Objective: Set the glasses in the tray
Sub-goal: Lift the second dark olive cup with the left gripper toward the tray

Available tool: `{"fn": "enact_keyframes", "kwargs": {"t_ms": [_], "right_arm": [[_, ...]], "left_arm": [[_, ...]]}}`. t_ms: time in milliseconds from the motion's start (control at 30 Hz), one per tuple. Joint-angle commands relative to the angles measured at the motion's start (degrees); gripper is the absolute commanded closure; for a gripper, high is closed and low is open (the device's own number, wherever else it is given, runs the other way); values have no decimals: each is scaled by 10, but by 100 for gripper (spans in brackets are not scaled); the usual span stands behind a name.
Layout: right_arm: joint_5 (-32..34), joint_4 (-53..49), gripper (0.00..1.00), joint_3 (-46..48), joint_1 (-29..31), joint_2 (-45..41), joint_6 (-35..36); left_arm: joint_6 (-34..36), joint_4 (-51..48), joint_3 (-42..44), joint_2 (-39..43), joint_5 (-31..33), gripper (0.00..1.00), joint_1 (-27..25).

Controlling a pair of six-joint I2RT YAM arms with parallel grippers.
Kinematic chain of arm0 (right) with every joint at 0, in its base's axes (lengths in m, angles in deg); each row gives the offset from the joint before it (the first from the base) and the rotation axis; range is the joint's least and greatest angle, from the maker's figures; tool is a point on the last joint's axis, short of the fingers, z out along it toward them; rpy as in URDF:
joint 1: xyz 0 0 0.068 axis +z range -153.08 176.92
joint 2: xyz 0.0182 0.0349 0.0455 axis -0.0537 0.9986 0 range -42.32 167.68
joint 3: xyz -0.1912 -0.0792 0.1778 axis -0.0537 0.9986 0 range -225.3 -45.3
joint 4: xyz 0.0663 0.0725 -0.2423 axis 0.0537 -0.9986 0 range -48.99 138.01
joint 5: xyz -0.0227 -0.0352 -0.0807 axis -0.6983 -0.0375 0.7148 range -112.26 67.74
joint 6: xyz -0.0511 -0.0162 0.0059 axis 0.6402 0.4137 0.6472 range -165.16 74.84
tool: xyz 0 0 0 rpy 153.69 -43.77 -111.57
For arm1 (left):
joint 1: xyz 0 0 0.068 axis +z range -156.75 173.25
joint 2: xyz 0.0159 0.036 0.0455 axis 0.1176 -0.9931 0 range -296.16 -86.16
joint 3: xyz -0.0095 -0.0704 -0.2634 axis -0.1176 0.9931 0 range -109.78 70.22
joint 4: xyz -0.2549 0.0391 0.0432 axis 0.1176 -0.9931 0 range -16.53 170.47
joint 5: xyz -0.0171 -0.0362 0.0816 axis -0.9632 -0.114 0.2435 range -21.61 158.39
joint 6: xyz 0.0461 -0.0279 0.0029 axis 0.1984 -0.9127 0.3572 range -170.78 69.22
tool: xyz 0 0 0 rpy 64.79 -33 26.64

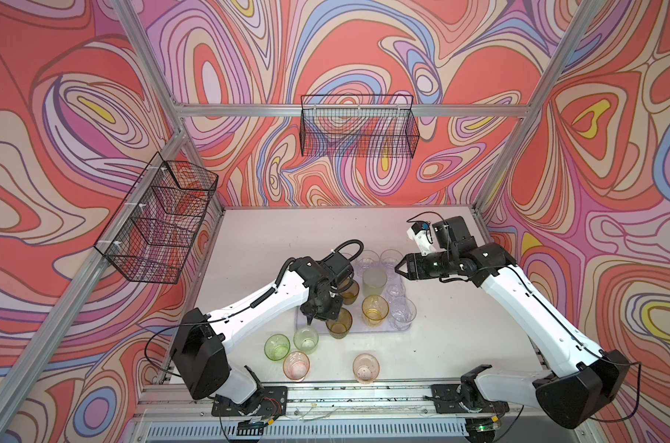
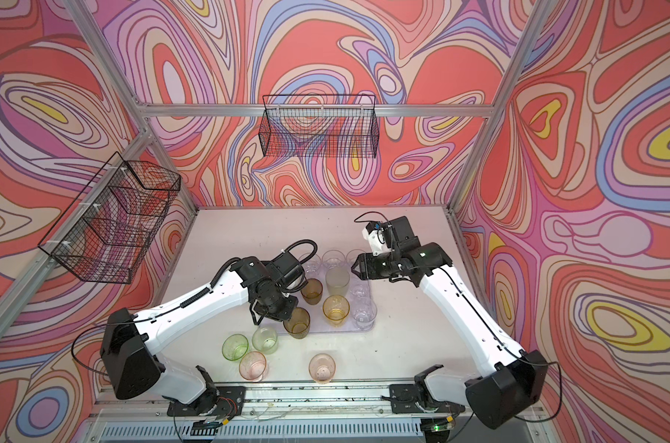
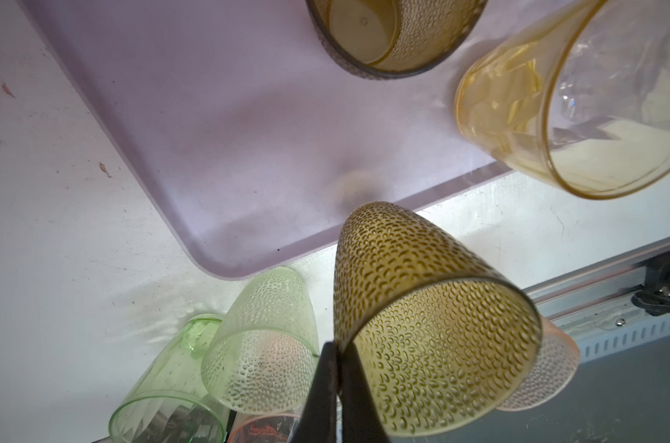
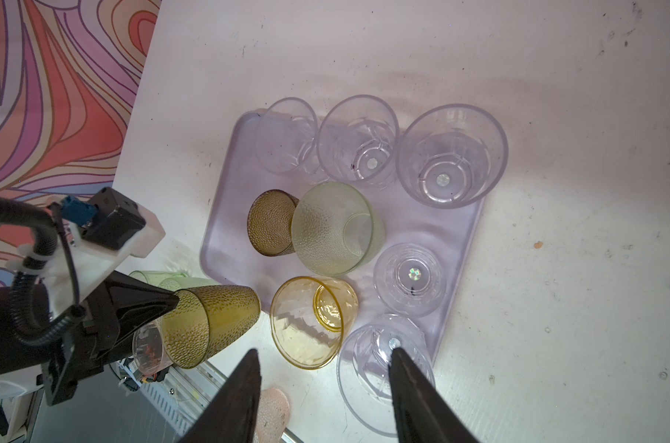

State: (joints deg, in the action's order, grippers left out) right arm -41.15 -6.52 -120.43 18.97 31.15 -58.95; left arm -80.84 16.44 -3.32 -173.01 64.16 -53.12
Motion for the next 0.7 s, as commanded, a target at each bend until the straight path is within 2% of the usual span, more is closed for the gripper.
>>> {"fn": "enact_keyframes", "kwargs": {"t_ms": [0,667], "right_arm": [[0,8,45,6,-4,-12,3],[3,5,45,9,-3,-15,6]], "left_arm": [[-8,10,-21,-14,1,100,4],[-6,24,-72,-85,6,100,14]]}}
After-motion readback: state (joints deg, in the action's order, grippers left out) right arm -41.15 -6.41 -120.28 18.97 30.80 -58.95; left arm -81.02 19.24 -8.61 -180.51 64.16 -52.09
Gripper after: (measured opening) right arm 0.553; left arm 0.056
